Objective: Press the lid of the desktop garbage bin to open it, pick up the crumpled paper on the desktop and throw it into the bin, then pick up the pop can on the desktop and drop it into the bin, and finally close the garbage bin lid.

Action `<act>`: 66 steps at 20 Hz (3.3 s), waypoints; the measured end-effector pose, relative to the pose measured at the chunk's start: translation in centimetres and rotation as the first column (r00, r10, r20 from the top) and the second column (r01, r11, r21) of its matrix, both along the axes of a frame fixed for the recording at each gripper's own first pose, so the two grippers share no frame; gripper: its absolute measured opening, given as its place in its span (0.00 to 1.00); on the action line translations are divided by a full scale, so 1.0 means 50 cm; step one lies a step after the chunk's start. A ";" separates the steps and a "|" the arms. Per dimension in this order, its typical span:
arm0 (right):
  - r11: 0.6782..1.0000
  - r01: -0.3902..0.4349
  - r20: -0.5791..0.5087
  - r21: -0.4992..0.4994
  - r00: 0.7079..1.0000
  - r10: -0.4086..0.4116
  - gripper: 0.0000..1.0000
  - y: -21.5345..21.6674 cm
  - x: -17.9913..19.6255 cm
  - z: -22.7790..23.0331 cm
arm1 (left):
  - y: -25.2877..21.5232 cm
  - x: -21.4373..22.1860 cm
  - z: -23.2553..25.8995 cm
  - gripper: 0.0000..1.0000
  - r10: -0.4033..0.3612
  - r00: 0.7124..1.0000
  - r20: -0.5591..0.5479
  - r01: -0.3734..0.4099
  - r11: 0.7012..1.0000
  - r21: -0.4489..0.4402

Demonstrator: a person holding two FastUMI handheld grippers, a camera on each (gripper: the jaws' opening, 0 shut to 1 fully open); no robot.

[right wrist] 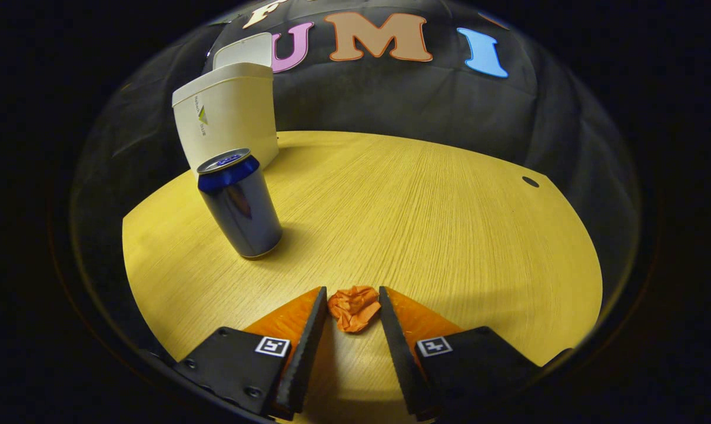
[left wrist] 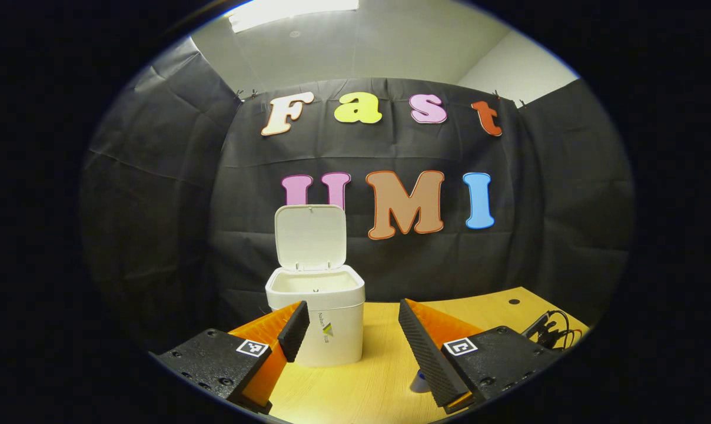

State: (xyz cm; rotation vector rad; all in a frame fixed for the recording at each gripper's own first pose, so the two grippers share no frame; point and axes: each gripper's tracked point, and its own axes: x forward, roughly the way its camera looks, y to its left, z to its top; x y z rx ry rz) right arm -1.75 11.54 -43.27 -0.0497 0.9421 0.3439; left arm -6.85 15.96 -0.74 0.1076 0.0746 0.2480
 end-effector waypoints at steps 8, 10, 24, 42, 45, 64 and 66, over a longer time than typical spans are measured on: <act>0.999 -0.004 0.000 0.051 1.000 0.004 0.35 0.004 -0.003 0.003 | -0.009 0.009 -0.003 0.92 -0.021 1.000 -0.008 0.021 1.000 -0.001; 0.998 0.004 -0.003 0.063 1.000 -0.004 0.35 0.001 -0.003 0.009 | -0.011 0.013 -0.002 0.92 -0.028 1.000 -0.006 0.028 1.000 0.004; 0.962 -0.073 0.440 0.263 0.896 -0.052 0.34 0.071 0.186 0.489 | -0.044 0.063 -0.036 0.92 -0.127 0.992 -0.023 0.126 0.991 -0.046; 0.905 -0.304 0.677 0.297 0.736 0.025 0.33 0.370 0.421 0.806 | 0.119 0.055 -0.085 0.92 -0.080 0.995 -0.063 0.074 0.992 -0.099; 0.898 -0.334 0.664 0.287 0.745 0.065 0.35 0.445 0.458 0.796 | 0.153 0.044 -0.096 0.92 -0.065 0.995 -0.075 0.056 0.992 -0.115; 0.895 -0.348 0.536 0.279 0.830 0.155 0.98 0.696 0.560 0.662 | 0.241 -0.007 -0.143 0.94 0.010 0.992 -0.123 -0.028 0.990 -0.140; 0.898 -0.354 0.567 0.262 0.809 0.154 0.98 0.674 0.543 0.694 | 0.231 0.004 -0.141 0.94 -0.001 0.993 -0.117 -0.016 0.990 -0.138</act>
